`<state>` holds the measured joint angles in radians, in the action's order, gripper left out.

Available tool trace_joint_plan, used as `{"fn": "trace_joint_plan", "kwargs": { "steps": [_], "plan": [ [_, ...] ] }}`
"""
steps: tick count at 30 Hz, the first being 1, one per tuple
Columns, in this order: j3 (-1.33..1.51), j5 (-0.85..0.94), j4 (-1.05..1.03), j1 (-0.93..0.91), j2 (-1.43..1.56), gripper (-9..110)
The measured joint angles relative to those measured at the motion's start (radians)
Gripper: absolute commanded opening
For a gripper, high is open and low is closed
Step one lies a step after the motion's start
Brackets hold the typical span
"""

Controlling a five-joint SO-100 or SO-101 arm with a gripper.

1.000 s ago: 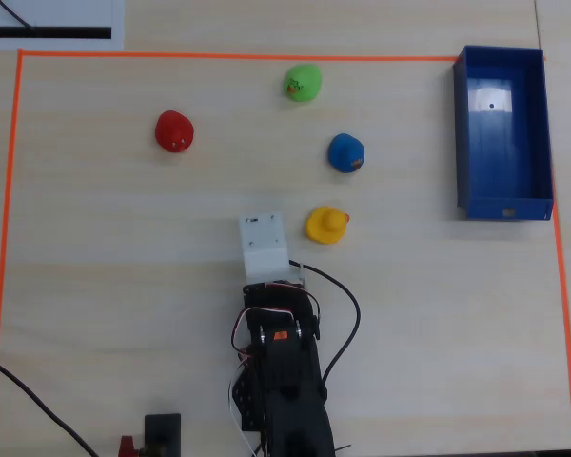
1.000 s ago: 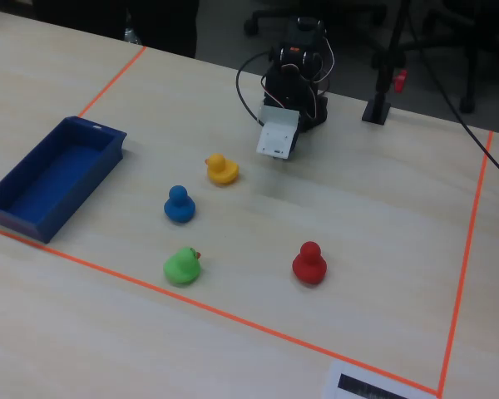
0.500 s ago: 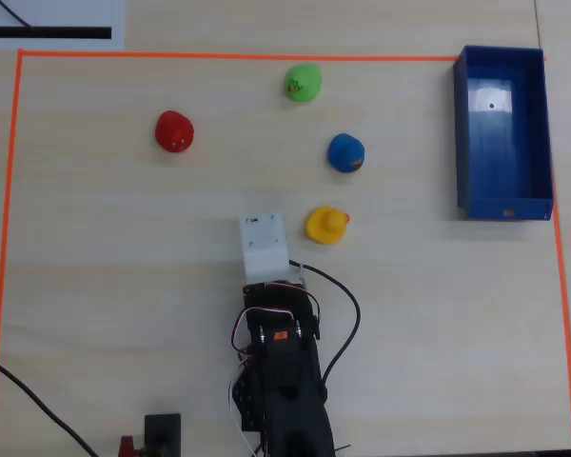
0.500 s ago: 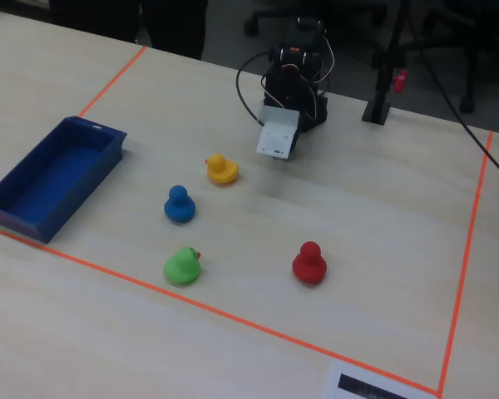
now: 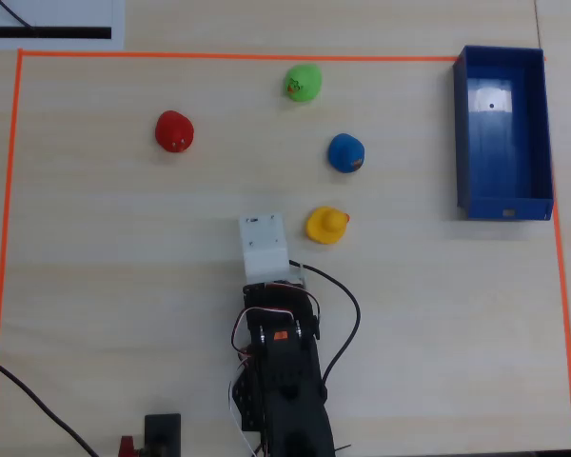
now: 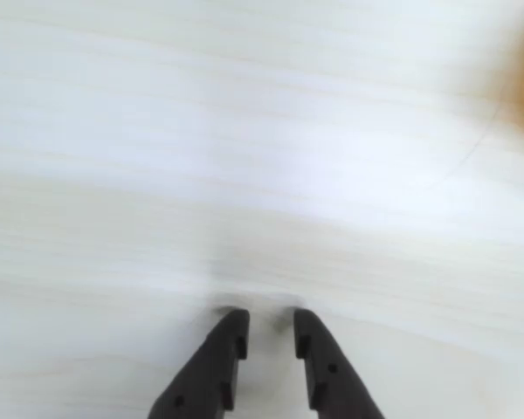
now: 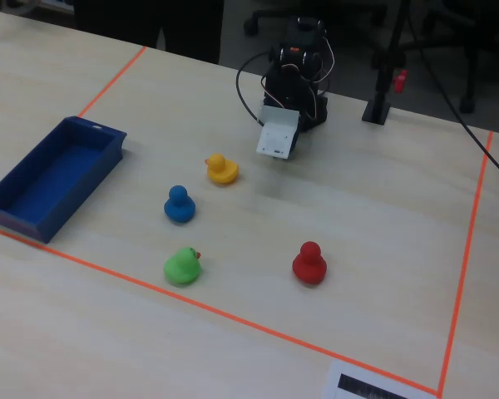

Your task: Grasp red duck and put it into box.

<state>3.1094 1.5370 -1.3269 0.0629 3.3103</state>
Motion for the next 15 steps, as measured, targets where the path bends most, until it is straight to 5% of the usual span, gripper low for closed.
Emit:
{"fn": "trace_joint_plan", "kwargs": {
  "steps": [15],
  "plan": [
    [0.0,0.0,0.0,-0.021,0.0,5]
  ]
}}
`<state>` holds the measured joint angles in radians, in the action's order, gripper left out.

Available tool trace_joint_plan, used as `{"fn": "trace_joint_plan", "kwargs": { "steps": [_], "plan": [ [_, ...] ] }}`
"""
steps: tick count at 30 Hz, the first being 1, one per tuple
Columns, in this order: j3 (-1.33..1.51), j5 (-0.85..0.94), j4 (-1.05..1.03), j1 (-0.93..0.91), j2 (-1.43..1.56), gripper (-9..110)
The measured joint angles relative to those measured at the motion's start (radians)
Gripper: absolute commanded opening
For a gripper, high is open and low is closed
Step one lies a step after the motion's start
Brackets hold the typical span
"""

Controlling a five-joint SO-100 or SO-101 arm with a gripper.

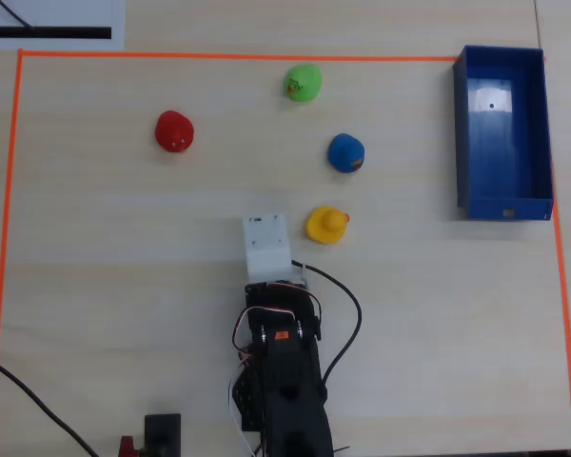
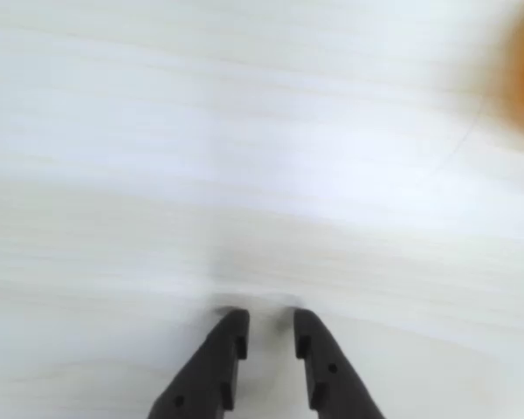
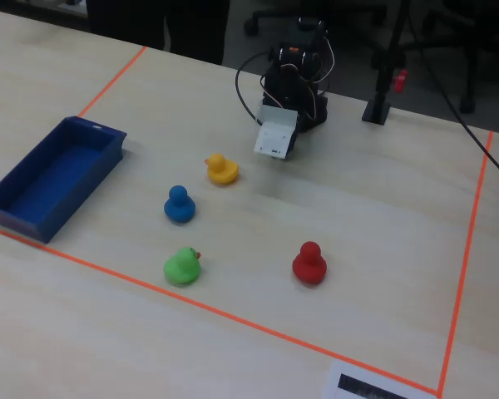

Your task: Grasp red duck and put it into box.

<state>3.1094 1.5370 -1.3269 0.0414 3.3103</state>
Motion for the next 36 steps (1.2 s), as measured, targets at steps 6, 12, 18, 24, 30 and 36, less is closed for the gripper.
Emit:
{"fn": "trace_joint_plan", "kwargs": {
  "steps": [6,12,18,24,30,36],
  "plan": [
    [0.0,0.0,0.0,0.0,0.0,5],
    [0.0,0.0,0.0,0.0,0.0,8],
    [0.0,0.0,0.0,-0.003,0.0,4],
    [0.005,0.02,0.014,-0.015,0.0,8],
    [-0.069,0.052,0.339,0.009,-0.15,18],
    [-0.29,0.014,0.563,0.048,-0.511,35]
  ]
}}
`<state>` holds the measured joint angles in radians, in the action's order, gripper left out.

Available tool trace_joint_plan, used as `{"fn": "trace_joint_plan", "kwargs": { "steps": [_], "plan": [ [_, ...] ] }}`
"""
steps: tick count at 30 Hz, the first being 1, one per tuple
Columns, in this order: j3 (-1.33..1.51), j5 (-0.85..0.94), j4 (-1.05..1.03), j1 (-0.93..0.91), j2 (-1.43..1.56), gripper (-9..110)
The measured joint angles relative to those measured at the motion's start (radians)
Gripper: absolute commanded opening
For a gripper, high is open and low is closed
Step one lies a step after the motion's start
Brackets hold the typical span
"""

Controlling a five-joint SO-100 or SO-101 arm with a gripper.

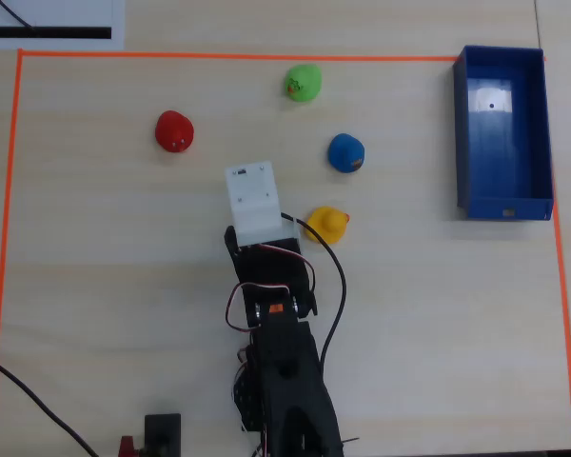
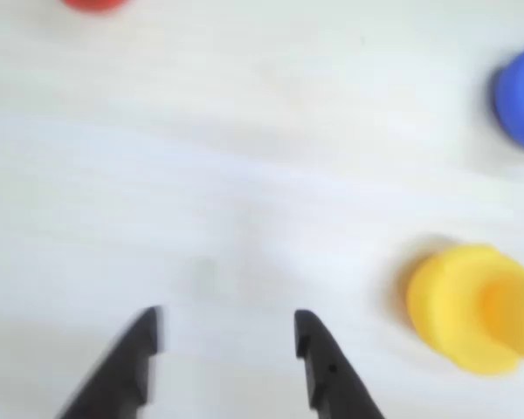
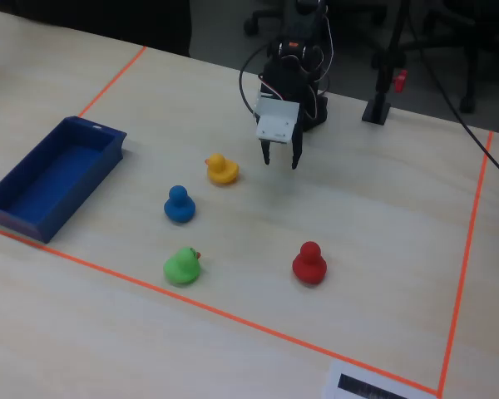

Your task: Grasp red duck and put it into box.

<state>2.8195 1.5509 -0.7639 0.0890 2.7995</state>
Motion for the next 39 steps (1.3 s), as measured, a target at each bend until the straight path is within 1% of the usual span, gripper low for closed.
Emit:
{"fn": "trace_joint_plan", "kwargs": {
  "steps": [3,8,14,19,30,39],
  "plan": [
    [-0.143,-0.08,0.037,0.029,-0.21,38],
    [-0.403,-0.149,0.112,0.075,-0.566,43],
    [-0.669,-0.161,0.195,0.106,-0.907,49],
    [-0.819,-0.172,0.215,0.106,-1.121,51],
    [-1.117,-0.216,0.206,0.126,-1.453,50],
    [-1.195,-0.225,0.206,0.172,-1.531,50]
  ]
}}
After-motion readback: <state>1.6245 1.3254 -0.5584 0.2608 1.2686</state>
